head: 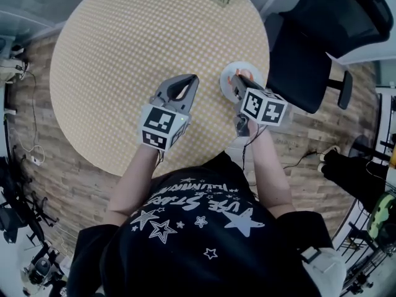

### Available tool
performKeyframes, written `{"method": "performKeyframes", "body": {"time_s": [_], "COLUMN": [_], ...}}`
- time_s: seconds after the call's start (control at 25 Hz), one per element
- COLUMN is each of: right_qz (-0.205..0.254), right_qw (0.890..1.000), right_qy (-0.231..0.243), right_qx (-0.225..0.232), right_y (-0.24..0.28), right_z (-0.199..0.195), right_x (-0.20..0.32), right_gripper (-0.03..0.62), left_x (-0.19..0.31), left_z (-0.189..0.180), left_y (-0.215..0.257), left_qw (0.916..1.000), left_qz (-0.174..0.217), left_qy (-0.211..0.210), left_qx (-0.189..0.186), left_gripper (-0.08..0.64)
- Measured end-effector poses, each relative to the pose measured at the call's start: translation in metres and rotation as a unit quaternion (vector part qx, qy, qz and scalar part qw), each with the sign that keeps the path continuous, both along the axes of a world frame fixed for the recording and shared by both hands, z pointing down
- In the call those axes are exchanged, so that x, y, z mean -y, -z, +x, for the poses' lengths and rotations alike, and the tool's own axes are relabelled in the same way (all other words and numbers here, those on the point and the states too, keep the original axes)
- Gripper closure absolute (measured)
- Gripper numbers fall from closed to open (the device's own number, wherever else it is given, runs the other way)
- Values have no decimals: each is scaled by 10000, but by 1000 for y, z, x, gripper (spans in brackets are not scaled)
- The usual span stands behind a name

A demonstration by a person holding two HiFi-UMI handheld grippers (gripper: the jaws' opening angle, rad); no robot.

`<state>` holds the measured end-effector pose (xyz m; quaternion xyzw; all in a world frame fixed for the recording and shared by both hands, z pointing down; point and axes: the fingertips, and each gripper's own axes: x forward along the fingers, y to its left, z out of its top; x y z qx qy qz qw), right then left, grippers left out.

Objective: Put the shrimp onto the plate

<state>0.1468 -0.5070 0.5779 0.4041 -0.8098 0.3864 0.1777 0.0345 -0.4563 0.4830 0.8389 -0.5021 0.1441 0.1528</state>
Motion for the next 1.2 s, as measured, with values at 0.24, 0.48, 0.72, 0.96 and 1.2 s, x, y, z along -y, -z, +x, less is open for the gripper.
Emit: {"method": "performKeyframes", "body": {"time_s": [0.24, 0.48, 0.72, 0.96, 1.2], "right_qz": [-66, -194, -288, -348, -337], "right_qw": [9994, 9982, 9970, 9966, 9963], "right_qy": [126, 117, 114, 54, 26], "right_qx": [-320, -554, -713, -740, -788], "right_y": [-14, -22, -33, -36, -36], "right_z": [-4, -5, -3, -3, -4], "right_x": [6, 3, 6, 12, 9], "right_gripper": [531, 531, 531, 531, 531], "left_x": [8, 2, 4, 6, 0], "left_z": [-7, -13, -12, -13, -17], "left_y": [-8, -10, -15, -16, -14], "left_qw": [9999, 9998, 9997, 9996, 9995], "left_qz": [-92, -163, -216, -239, -242], "left_qy": [59, 77, 71, 94, 112], "left_qx": [-26, -65, -104, -126, -145], "left_gripper": [552, 552, 552, 552, 552]}}
